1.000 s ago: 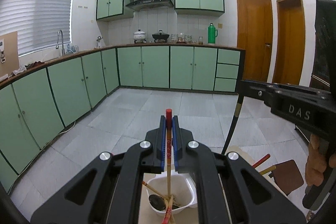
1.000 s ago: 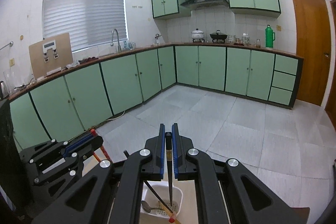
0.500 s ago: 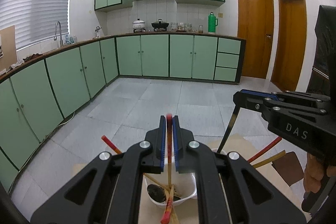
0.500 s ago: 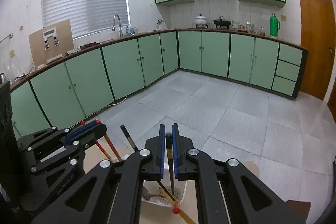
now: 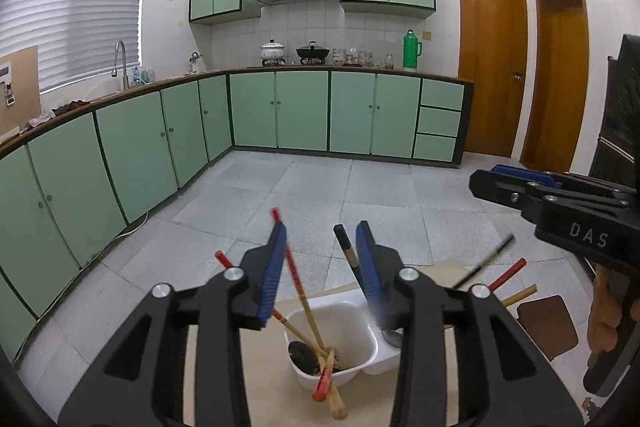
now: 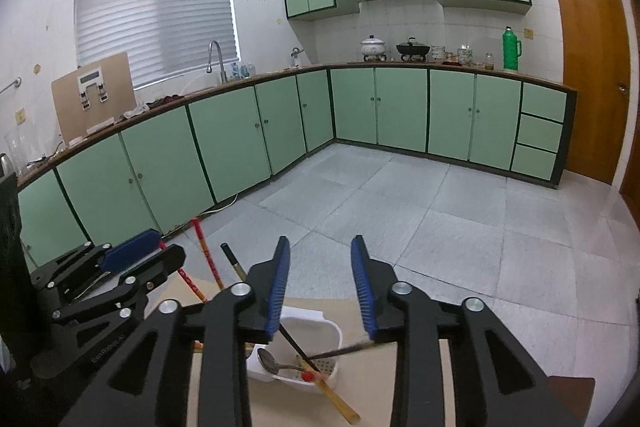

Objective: Organize utensils

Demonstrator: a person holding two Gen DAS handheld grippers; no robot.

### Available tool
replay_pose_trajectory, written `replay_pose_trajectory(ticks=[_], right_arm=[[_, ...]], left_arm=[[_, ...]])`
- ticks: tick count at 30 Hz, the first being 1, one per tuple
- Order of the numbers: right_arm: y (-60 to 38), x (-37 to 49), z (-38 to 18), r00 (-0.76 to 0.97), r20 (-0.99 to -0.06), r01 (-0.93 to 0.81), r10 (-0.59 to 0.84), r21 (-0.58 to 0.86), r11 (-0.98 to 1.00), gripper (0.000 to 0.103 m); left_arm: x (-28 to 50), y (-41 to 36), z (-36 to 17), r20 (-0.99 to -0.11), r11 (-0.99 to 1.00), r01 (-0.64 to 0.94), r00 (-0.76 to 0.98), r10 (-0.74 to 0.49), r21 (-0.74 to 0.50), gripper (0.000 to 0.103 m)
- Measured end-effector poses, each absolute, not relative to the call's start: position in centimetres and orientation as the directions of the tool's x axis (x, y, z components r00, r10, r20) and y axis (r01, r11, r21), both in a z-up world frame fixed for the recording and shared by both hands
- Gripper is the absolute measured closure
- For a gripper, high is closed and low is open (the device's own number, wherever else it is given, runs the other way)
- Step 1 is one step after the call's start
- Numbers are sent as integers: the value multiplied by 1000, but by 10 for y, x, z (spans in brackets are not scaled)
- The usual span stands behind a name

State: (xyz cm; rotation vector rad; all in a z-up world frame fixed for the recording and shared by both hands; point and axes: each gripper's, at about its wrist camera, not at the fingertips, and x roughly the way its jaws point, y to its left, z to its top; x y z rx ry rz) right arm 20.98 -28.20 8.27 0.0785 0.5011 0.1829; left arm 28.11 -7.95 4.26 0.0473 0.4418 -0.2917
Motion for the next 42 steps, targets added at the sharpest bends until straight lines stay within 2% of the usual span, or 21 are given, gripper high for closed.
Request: replay_pose_trajectory(ticks=[5,6,12,20,29,35,42], right_arm=[[-294,194,88,876,-448,-134,177,125,983,53],[-296,191,89,878,-445,-133,176,125,983,47],[-309,163,92,896,-415,-115,159,129,985,25],[-315,115,89,910,-384,-115,157,131,985,6],[-313,64,74,895,-394,-145,207,183,972,6],[-298,31,70,899,-389,-165,201,124,978,6],[-278,-7,61,900,-390,-182,198,76,980,6]], left_arm=[[268,-73,47,-416,960,279,871,-261,-19,51],[265,-71,48,-415,960,278,872,-262,-23,48],[239,-66,54,-400,964,266,880,-255,-27,29],[197,-61,59,-384,966,258,889,-251,-35,14],[148,-51,48,-396,965,254,881,-259,-67,9],[109,-55,32,-412,972,233,883,-225,-33,9],[77,-53,30,-415,968,237,876,-247,-76,9]])
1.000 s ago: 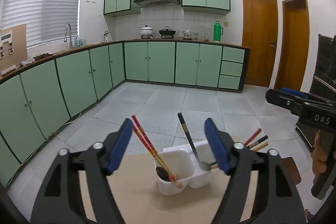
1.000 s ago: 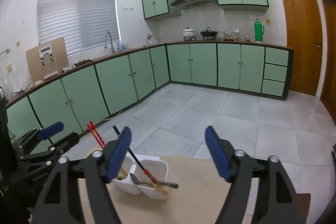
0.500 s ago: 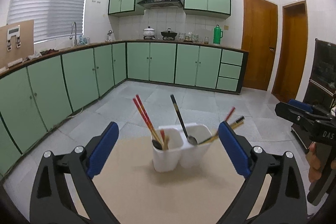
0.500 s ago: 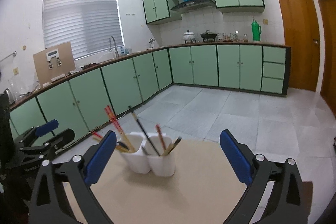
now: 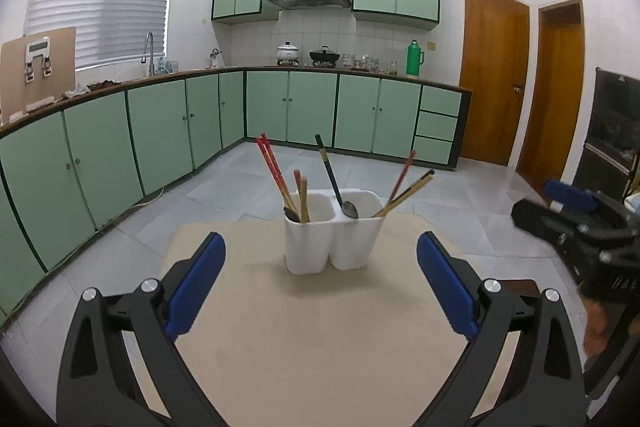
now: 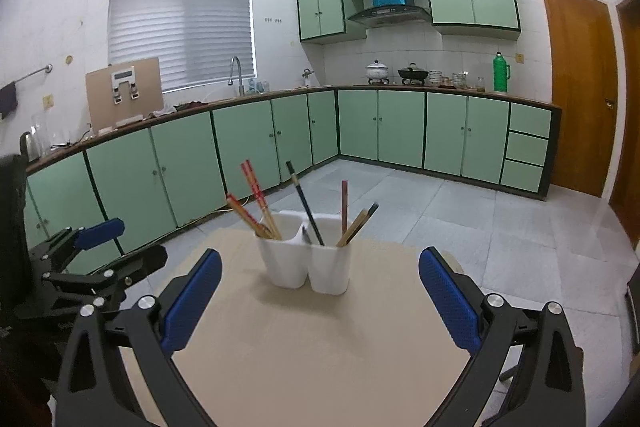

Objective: Organize utensils

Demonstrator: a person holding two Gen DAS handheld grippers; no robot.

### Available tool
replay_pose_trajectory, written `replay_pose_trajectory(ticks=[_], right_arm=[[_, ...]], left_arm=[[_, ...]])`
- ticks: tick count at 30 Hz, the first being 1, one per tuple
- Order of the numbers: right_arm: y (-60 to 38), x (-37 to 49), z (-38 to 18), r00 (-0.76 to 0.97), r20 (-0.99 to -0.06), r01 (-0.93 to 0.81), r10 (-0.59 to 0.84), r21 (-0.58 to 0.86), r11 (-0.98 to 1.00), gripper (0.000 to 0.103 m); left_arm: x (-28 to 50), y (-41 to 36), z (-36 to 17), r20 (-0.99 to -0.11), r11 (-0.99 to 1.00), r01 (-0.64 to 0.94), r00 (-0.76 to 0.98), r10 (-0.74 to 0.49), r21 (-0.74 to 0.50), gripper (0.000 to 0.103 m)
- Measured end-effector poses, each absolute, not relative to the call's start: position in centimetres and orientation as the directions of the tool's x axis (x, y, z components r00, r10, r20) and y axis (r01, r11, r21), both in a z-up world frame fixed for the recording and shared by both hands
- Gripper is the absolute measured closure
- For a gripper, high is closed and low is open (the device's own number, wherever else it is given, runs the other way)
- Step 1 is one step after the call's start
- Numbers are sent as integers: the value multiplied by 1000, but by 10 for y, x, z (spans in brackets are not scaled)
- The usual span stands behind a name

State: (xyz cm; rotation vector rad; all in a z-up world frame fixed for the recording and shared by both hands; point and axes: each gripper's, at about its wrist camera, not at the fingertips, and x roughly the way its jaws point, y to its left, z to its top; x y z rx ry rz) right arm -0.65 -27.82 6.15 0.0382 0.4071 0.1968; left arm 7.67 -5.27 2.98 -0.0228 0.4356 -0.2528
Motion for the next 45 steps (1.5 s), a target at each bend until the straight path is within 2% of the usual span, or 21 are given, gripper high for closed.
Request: replay_pose_trajectory(ticks=[6,18,45], right_arm=[[-278,-25,56,895,-399,-178,200,93,980,6],[-270,-47,60,901,-389,-184,192,60,981,6],[-258,-50,59,899,-390,-198,198,40,979,6]], left_arm=[[54,-50,35,-406,966,239,877,-257,-94,9],[28,-52,37,-392,972,231,891,-231,-48,9],[21,-43,38,-387,973,224,893,-229,-57,9]])
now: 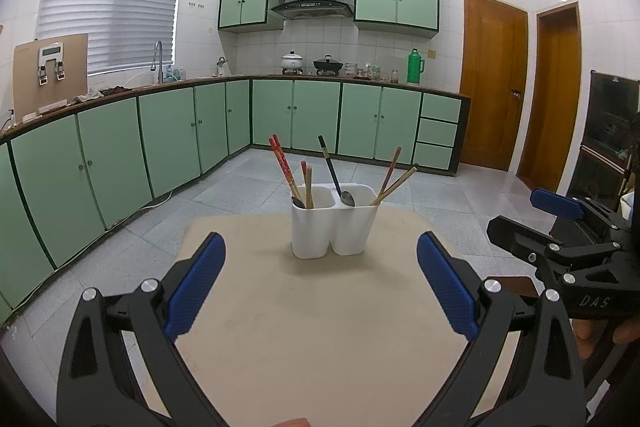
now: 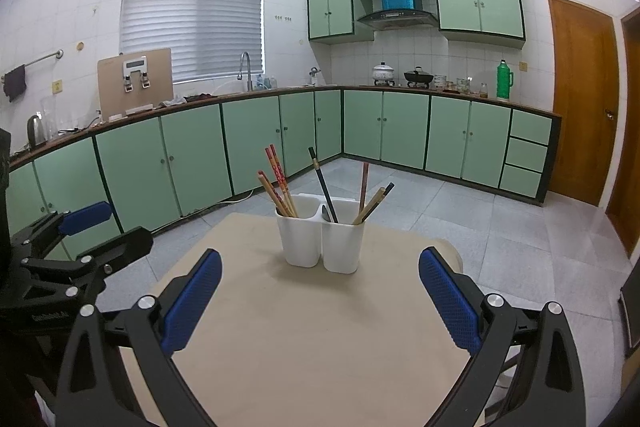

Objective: Organize utensils

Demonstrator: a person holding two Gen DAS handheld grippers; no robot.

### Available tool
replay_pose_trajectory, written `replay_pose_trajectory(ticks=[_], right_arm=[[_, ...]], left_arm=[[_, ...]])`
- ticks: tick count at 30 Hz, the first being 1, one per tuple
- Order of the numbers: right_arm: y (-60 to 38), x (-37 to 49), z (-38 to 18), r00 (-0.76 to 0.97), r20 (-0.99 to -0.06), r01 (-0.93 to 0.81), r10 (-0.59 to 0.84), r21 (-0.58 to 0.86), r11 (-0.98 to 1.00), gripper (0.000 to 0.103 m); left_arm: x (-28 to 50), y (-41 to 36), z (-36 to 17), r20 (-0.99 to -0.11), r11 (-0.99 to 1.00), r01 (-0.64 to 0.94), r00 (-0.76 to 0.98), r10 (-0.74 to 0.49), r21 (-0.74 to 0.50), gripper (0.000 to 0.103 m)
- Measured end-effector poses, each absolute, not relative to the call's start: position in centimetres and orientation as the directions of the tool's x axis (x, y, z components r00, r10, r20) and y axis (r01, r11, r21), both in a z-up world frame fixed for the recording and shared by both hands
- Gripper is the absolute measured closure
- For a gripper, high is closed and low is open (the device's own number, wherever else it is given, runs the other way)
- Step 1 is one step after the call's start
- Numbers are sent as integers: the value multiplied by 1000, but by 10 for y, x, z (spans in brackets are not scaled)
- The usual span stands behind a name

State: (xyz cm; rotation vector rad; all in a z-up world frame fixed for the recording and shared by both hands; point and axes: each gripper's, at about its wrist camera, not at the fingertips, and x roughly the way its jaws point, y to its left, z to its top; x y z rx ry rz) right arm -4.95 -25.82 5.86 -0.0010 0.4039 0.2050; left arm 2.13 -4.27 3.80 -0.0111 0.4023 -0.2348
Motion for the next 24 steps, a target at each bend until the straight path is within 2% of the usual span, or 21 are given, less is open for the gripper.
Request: replay_pose_trajectory(ticks=[24], right_arm=[[-254,-49,56,896,-396,-204,203,40,978,6]], left_arm=[[22,-41,37,-388,973,224,893,-228,-57,9]])
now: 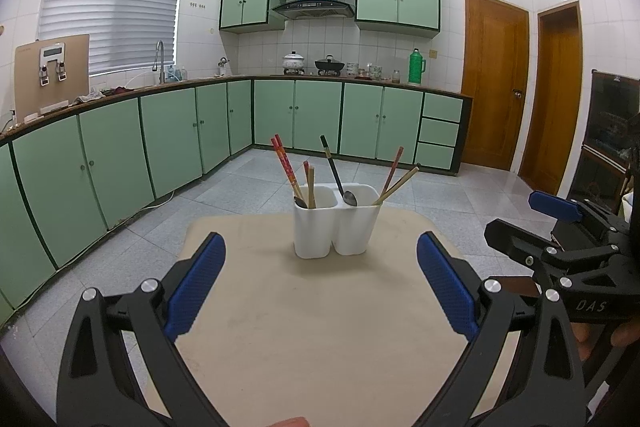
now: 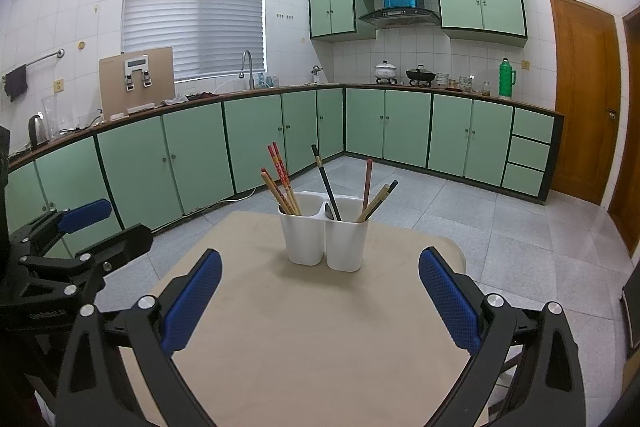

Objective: Organize utensils

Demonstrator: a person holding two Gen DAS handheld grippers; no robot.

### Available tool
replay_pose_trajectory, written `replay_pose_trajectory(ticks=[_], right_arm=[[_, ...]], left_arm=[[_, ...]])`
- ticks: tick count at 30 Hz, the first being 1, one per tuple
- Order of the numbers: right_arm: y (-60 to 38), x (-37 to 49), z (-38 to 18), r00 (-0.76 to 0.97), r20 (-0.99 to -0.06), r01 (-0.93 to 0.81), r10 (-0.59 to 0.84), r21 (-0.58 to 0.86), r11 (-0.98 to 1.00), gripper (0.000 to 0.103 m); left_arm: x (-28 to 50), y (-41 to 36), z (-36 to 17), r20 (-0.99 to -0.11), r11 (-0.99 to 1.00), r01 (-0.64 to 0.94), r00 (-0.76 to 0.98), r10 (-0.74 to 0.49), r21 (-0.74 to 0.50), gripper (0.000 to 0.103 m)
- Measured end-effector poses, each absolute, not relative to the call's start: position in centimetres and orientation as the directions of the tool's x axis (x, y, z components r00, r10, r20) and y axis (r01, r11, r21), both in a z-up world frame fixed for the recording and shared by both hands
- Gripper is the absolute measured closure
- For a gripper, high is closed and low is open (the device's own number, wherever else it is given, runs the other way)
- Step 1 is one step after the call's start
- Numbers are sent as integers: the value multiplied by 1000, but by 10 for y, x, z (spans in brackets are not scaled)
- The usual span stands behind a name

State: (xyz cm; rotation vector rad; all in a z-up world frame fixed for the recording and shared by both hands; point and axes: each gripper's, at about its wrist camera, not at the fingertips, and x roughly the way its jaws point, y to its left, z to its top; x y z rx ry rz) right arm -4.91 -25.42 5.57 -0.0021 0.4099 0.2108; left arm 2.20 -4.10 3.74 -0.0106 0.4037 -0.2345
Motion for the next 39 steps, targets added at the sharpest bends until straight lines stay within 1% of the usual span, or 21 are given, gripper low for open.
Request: replay_pose_trajectory(ticks=[39], right_arm=[[-256,-48,52,895,-400,-197,197,41,980,6]], left_arm=[[20,-40,37,-387,972,226,892,-232,-60,9]])
